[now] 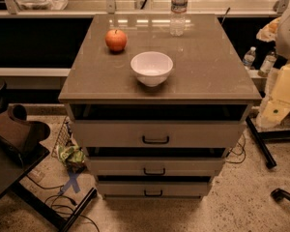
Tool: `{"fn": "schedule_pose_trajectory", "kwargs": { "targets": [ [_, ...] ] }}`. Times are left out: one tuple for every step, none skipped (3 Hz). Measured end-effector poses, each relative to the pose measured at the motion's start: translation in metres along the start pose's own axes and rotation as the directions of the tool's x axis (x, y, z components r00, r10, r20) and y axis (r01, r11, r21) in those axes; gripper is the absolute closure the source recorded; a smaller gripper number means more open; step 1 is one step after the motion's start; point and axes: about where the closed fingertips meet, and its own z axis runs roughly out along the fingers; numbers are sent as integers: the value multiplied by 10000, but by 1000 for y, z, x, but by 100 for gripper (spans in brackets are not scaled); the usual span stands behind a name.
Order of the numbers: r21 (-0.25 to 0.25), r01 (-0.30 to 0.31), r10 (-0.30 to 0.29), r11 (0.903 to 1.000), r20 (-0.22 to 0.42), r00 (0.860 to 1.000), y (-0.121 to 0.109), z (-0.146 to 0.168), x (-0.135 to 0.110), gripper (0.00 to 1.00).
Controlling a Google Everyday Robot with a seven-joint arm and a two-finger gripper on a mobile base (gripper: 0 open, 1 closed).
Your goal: Open top drawer
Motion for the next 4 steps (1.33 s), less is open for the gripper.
{"fn": "schedule_pose_trajectory", "kwargs": {
  "targets": [
    [0,0,0,10000,1,10000,0,0,0,0],
    [149,-106,100,9998,401,9991,1,12,0,0],
    [214,30,-57,9998,1291,9916,22,41,1,0],
    [215,223,-267,9995,2283,9732,51,88,11,0]
  ]
}}
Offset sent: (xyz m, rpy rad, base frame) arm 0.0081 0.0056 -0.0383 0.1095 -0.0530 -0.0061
